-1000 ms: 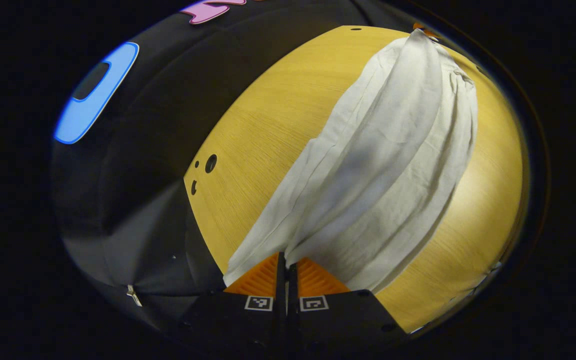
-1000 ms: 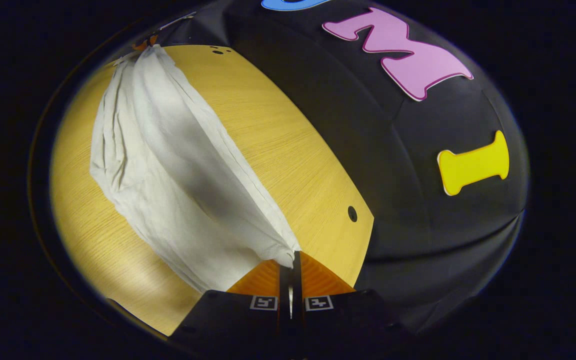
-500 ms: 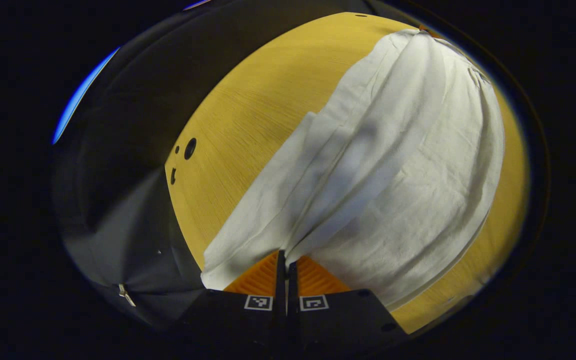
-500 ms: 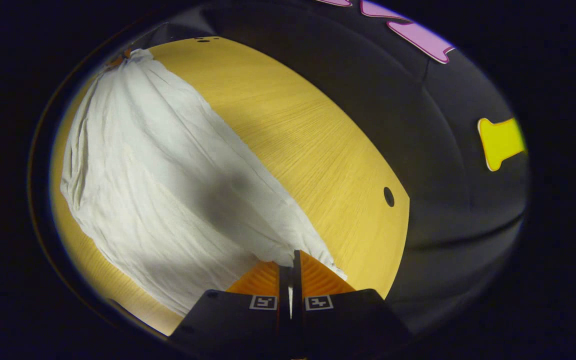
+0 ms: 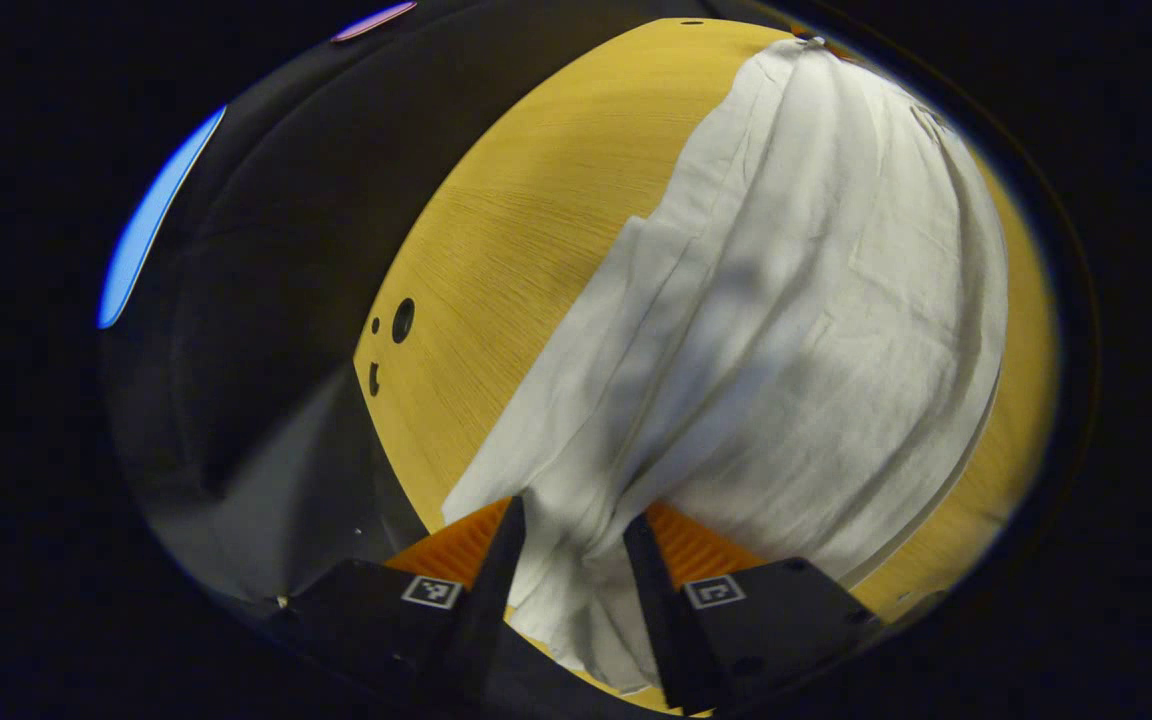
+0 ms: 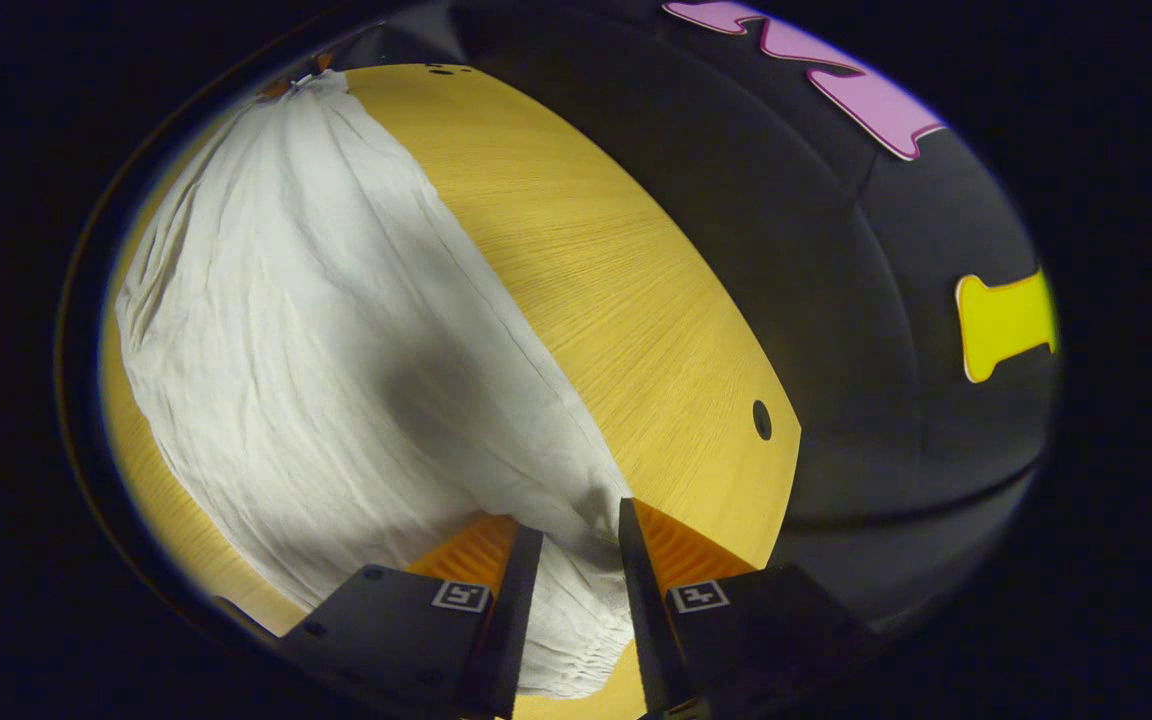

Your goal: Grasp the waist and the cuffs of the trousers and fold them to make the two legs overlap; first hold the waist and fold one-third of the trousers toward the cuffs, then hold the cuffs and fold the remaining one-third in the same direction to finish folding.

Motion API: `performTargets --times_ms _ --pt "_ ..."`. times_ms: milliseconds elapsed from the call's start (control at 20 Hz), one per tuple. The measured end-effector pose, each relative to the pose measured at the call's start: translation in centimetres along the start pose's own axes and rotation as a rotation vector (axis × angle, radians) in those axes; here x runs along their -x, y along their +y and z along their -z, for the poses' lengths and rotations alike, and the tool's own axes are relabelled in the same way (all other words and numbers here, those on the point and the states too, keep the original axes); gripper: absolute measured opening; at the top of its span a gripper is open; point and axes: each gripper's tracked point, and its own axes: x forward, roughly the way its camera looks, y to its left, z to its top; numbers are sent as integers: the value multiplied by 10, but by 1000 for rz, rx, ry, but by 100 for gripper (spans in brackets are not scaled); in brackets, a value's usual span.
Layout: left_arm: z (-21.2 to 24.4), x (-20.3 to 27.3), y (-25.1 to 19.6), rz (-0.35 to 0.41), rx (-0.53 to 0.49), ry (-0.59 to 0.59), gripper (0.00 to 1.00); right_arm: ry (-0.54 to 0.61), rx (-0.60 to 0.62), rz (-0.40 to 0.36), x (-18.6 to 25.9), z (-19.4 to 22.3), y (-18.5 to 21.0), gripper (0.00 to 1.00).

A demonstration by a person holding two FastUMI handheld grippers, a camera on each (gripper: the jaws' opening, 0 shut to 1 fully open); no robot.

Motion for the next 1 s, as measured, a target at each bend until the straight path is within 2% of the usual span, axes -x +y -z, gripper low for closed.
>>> performTargets --times_ms 50,100,200,250,450,500,550,650,700,800,950,1000 --pt "-1 1 3 -5 -16 -2 76 7 -27 -14 -1 1 1 53" --pt "1 2 5 -6 -33 -1 85 13 -46 -24 0 2 0 52" --pt "11 2 6 0 -61 20 93 36 -49 -32 1 11 -3 55" --pt "17 1 6 4 -64 25 94 36 -47 -39 2 15 -4 53" --pt "38 -4 16 14 -55 37 99 44 8 -35 6 23 -10 59" --pt "45 -4 18 1 -77 46 99 43 18 -27 7 21 -10 57" --pt "49 -6 20 -17 -108 48 99 49 22 -15 9 22 -11 59" --pt "67 -5 27 -41 -159 84 99 55 12 3 13 26 -15 56" --pt "76 -4 29 -39 -159 90 100 66 1 8 17 30 -18 63" --pt "95 -2 27 -36 -127 119 99 73 -34 12 26 38 -28 56" --pt "111 -3 23 -18 -88 133 99 106 -81 53 39 66 -46 62" --pt "114 -5 25 -22 -101 137 99 127 -99 73 43 81 -53 59"
